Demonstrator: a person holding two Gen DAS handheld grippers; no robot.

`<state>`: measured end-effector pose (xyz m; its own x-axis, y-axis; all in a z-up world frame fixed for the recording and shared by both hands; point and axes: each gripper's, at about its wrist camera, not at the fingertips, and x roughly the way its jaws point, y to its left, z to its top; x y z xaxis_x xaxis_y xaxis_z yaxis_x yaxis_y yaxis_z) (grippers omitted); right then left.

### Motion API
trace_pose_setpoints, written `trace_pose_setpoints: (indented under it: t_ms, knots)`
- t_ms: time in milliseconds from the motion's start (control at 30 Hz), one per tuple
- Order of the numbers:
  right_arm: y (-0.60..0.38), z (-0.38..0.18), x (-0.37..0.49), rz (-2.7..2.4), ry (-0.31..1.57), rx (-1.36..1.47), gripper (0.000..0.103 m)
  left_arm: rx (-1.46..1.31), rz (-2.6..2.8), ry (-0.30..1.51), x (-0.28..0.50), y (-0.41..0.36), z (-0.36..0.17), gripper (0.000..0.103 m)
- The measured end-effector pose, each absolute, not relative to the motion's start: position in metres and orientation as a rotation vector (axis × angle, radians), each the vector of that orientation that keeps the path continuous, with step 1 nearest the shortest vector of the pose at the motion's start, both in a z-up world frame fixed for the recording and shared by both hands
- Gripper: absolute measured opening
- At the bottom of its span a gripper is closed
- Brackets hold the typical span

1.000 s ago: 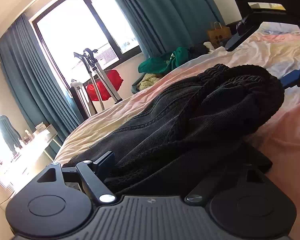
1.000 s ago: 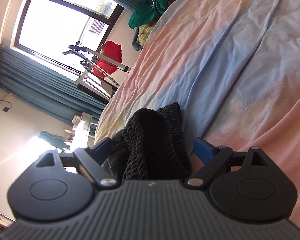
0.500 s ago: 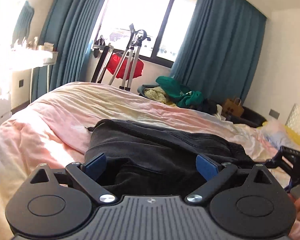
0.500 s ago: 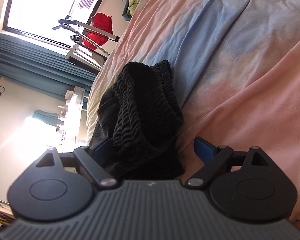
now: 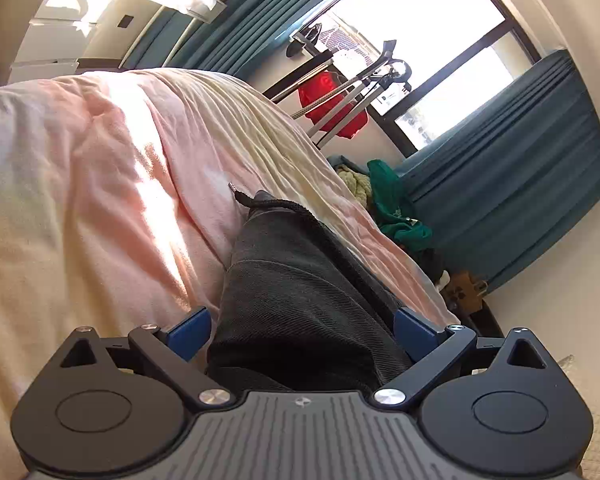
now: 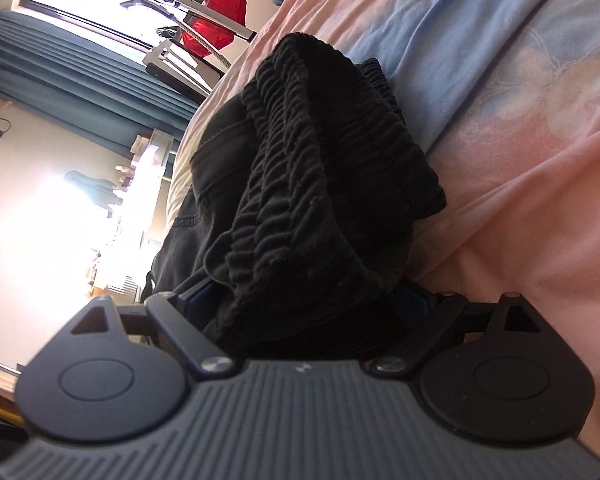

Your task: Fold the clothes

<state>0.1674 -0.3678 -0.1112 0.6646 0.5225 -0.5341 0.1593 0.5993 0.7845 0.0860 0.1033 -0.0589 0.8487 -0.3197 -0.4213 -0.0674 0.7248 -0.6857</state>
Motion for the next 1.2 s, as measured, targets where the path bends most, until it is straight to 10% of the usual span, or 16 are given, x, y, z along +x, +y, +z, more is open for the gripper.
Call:
trace_pose_setpoints:
  t_ms: [767,1200]
  knots:
    - [-0.37,-0.115,0.165,0.351,0.734,1.068,0.103,-0.794,-0.128,0.639,0.11,0.097,-0.082,0.099]
    - [-0.366,-0.112,0.15,0.243,0.776,0.994,0.089,-0.685,-0.114,0.634,0.107,0.081,-0.076,0.099]
